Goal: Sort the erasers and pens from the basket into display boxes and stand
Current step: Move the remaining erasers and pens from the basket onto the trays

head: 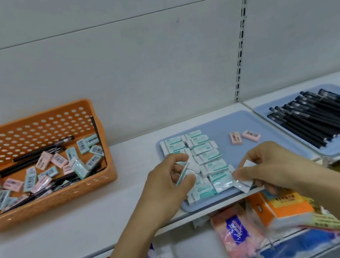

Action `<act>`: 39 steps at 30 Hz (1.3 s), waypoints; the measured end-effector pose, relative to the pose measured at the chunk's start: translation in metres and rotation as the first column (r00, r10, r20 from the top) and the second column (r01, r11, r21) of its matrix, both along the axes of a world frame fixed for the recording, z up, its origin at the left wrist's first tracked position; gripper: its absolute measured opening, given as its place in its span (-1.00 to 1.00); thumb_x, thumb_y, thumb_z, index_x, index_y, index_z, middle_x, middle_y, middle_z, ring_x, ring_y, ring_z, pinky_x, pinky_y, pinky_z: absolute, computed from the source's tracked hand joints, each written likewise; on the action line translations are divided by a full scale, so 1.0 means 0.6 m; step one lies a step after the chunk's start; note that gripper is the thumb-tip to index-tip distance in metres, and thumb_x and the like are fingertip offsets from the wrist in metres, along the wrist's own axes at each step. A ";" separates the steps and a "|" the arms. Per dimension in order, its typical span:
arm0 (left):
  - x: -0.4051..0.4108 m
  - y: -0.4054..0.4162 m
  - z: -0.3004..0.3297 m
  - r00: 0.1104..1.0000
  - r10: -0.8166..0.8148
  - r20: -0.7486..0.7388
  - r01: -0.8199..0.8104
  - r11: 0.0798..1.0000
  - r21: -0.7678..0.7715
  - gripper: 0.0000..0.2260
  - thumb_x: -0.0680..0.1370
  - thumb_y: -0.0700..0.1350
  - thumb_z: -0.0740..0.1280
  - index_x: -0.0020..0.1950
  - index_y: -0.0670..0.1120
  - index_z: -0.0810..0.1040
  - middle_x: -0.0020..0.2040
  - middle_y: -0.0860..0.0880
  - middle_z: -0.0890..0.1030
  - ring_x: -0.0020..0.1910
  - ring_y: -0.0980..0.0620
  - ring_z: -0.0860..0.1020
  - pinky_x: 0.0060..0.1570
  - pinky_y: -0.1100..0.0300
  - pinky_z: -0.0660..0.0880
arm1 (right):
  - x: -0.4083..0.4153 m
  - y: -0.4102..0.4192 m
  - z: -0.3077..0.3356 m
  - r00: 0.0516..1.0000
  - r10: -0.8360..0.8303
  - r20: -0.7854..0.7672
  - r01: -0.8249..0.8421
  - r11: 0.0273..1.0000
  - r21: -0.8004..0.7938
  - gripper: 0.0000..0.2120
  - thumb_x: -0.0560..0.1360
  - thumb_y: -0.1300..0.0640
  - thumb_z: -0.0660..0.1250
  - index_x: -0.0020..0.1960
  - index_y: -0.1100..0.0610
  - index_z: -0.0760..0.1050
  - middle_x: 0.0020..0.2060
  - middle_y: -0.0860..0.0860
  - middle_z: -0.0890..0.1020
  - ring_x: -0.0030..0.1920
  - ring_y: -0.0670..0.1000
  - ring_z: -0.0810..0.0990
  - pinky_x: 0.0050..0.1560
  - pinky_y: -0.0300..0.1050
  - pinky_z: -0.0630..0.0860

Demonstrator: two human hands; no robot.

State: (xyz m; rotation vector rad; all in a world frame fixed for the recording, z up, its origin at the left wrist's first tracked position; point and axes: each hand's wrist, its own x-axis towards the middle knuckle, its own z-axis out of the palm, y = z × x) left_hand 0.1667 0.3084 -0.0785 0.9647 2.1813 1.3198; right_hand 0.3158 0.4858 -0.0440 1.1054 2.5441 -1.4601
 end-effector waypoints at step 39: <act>0.009 -0.009 0.039 0.973 0.223 -0.056 -0.215 0.970 0.116 -0.85 0.65 -0.16 0.13 0.01 -0.03 0.48 -0.12 0.11 0.59 -0.23 0.34 0.51 -0.29 0.47 0.39 | -0.051 0.040 -0.008 0.905 0.362 -0.222 -0.230 0.858 0.460 -0.84 0.53 0.10 0.30 -0.20 0.02 0.37 -0.37 -0.07 0.45 -0.38 -0.07 0.39 -0.30 -0.05 0.35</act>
